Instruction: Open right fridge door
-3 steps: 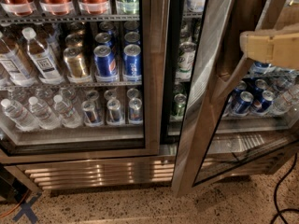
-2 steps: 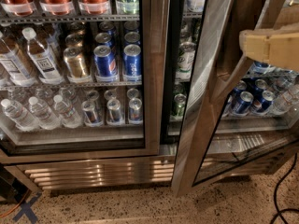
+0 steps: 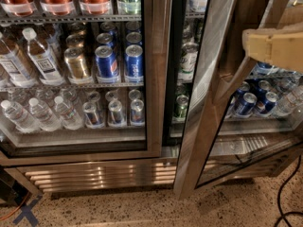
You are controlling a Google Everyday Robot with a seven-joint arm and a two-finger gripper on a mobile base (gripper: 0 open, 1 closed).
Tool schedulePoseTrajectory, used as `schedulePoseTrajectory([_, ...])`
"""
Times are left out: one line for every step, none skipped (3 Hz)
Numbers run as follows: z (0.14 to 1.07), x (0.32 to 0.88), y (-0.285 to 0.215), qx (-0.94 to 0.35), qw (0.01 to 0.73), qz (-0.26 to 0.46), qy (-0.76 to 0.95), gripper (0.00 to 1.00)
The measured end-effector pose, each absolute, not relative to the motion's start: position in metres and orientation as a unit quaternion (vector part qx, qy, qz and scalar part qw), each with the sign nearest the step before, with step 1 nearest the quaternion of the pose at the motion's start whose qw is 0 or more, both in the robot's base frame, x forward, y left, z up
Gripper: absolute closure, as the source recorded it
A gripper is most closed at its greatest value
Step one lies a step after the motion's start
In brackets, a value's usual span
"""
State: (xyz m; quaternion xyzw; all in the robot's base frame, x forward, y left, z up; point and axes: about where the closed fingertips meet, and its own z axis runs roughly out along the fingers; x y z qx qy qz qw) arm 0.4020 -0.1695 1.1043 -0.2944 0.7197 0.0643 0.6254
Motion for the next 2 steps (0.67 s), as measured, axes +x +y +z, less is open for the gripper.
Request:
schedulePoseTrajectory([1.1050,0.3913,-0.1665,-0.278,0.624,0.065,0.728,1.00])
schedulePoseTrajectory([1.1050,0.3894,-0.1640,-0.277,0.624,0.064,0.728,1.00])
